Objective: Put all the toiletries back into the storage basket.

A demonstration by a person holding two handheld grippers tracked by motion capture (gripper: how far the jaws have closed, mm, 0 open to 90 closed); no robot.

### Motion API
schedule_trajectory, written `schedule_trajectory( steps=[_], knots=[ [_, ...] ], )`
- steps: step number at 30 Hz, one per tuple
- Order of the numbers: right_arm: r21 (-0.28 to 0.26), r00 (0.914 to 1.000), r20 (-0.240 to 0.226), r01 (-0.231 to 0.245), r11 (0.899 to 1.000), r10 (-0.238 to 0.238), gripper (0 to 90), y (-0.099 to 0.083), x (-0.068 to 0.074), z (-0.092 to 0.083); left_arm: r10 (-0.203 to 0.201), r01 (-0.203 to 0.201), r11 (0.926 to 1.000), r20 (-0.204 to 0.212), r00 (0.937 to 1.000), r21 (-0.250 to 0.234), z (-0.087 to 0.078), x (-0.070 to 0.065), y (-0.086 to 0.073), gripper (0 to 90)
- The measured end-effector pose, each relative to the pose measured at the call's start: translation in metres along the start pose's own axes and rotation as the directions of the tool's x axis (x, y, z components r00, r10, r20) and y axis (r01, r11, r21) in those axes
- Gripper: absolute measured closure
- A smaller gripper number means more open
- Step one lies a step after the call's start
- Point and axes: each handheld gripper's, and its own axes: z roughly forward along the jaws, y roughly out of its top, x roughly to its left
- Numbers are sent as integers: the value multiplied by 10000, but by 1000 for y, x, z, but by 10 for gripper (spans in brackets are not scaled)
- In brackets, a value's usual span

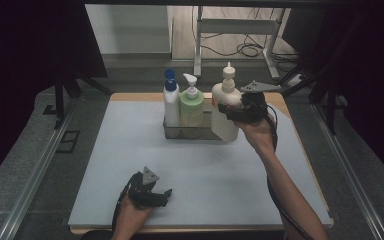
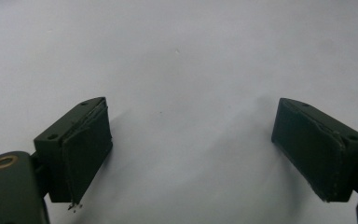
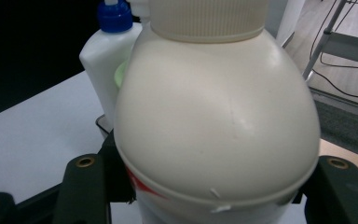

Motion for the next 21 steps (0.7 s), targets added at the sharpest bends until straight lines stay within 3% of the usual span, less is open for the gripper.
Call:
schedule_trajectory(
  steps=[21],
  knots=[
    [-290, 9986, 533, -54, 9996, 70, 394, 14, -13, 35, -45, 45, 10000, 2, 10000, -26, 0, 0, 0, 116]
  ],
)
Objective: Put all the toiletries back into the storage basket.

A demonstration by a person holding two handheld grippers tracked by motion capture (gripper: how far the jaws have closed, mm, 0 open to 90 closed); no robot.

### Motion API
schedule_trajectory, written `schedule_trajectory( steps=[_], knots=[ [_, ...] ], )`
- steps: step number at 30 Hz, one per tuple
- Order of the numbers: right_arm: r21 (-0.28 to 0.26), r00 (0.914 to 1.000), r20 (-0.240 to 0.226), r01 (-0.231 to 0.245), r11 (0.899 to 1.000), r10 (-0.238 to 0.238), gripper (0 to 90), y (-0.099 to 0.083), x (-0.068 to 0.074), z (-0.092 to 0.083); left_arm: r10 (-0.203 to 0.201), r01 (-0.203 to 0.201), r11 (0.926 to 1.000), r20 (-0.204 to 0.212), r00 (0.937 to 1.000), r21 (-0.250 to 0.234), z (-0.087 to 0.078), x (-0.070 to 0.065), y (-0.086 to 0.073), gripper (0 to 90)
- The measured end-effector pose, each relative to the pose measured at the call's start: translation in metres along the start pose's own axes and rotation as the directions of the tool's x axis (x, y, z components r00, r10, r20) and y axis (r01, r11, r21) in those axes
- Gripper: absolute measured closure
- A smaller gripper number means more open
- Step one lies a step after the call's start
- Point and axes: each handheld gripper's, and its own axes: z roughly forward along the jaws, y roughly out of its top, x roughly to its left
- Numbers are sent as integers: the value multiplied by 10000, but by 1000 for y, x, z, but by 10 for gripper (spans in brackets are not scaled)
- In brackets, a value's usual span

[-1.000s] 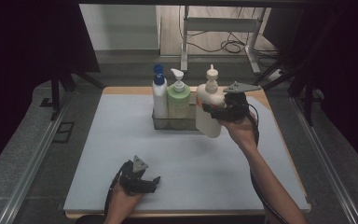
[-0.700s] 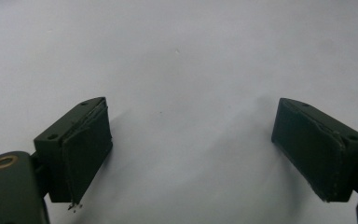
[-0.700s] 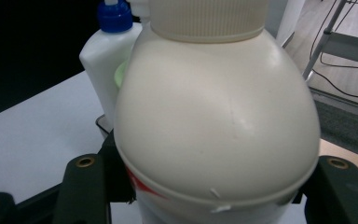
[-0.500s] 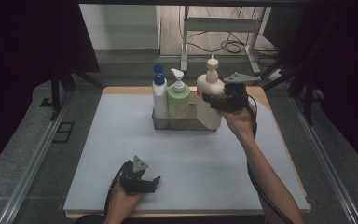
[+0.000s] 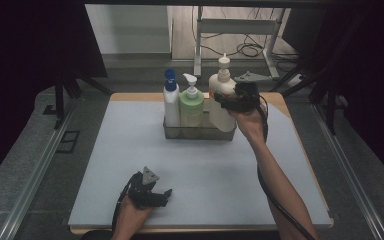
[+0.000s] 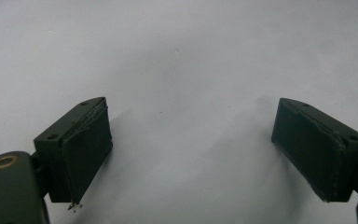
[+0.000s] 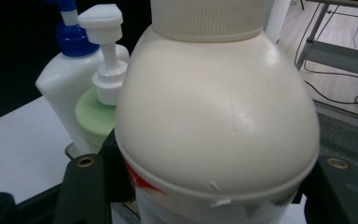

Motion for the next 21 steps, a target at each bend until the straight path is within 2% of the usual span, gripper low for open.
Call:
schedule_trajectory(
  steps=[21],
  knots=[
    [-133, 9988, 397, -273, 9995, 278, 395, 1, -10, 35, 51, -51, 10000, 5, 10000, 62, 0, 0, 0, 116]
  ],
)
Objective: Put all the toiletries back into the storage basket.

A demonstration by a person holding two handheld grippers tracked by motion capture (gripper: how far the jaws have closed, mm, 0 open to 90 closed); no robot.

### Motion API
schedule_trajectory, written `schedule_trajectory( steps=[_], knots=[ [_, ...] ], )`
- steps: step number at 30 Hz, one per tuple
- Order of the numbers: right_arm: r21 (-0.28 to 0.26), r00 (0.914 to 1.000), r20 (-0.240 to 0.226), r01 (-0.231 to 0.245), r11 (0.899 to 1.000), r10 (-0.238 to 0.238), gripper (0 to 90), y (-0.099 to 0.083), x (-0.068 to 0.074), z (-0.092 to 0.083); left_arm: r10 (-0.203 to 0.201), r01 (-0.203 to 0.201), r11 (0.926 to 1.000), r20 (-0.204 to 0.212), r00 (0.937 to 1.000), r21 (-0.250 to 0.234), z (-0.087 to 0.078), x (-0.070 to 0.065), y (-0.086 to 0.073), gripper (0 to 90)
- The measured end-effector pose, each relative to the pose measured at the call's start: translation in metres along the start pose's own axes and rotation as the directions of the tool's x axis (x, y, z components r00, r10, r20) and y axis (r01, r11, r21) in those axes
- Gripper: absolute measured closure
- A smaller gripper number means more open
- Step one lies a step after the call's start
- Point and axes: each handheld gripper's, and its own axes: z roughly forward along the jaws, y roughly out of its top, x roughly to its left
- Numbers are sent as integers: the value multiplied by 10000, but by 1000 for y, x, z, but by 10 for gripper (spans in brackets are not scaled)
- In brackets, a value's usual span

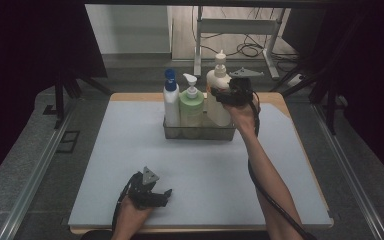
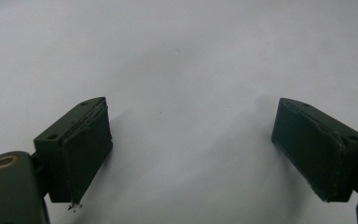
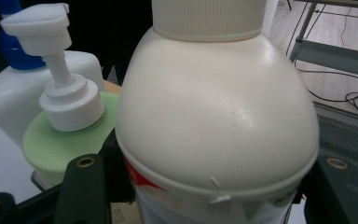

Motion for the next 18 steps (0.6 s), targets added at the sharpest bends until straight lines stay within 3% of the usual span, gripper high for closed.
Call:
schedule_trajectory(
  steps=[10, 18],
  knots=[
    [95, 9999, 161, 48, 9999, -50, 394, -11, -1, 17, -16, 16, 10000, -5, 10000, 4, 0, 0, 0, 116],
    [305, 9997, 249, -67, 9995, 59, 394, -20, 0, 22, 8, -8, 10000, 0, 10000, 4, 0, 0, 0, 116]
  ],
)
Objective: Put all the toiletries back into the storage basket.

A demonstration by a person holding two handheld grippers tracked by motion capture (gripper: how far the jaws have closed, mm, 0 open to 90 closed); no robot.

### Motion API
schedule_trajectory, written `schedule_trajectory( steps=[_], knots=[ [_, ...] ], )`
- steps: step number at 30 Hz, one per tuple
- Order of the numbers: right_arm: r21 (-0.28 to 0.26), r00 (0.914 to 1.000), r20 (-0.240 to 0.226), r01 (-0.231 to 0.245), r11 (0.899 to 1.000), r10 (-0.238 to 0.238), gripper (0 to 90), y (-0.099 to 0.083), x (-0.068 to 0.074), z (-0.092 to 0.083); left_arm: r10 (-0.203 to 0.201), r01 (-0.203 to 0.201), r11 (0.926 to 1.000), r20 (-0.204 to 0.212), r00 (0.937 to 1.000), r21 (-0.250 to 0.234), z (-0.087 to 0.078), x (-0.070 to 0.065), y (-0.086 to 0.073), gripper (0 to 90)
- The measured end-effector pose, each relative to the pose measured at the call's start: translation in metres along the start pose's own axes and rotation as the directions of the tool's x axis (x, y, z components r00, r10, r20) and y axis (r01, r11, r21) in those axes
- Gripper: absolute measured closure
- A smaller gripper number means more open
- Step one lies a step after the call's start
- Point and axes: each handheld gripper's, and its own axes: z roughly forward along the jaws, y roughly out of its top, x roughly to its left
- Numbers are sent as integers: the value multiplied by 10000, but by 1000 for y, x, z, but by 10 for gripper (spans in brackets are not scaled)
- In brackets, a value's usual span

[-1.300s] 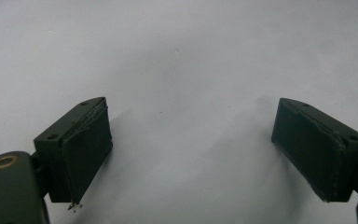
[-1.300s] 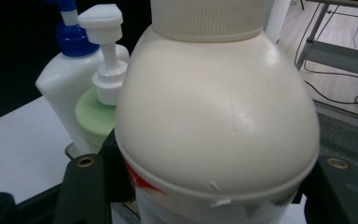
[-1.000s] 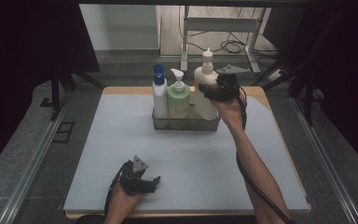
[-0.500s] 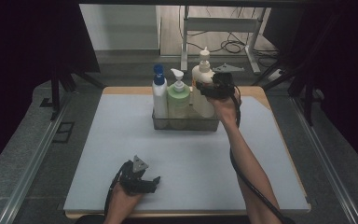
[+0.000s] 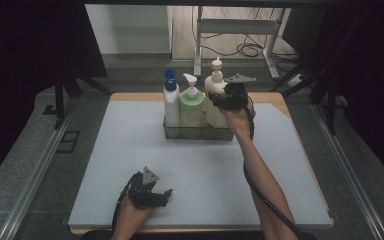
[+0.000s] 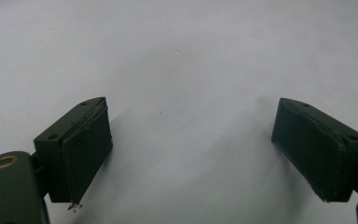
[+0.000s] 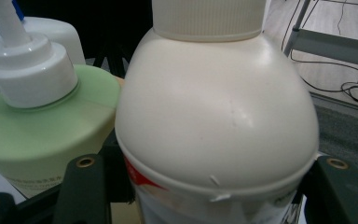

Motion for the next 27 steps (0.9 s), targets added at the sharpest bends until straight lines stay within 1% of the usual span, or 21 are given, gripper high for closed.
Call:
schedule_trajectory(
  steps=[13, 15, 20, 27],
  knots=[
    [200, 9999, 5, -103, 9997, 103, 393, -7, 1, -4, 0, 0, 10000, -1, 10000, 0, 0, 0, 0, 116],
    [314, 9999, -10, -109, 9994, 110, 393, -9, 1, -5, 0, 0, 10000, -2, 10000, -1, 0, 0, 0, 116],
    [547, 9994, -36, -345, 9979, 347, 394, -15, -1, -6, 1, -1, 10000, -6, 10000, -1, 0, 0, 0, 116],
    [819, 9996, 20, -280, 9962, 279, 394, -23, -2, -5, 2, -2, 10000, -9, 10000, 13, 0, 0, 0, 116]
  ],
)
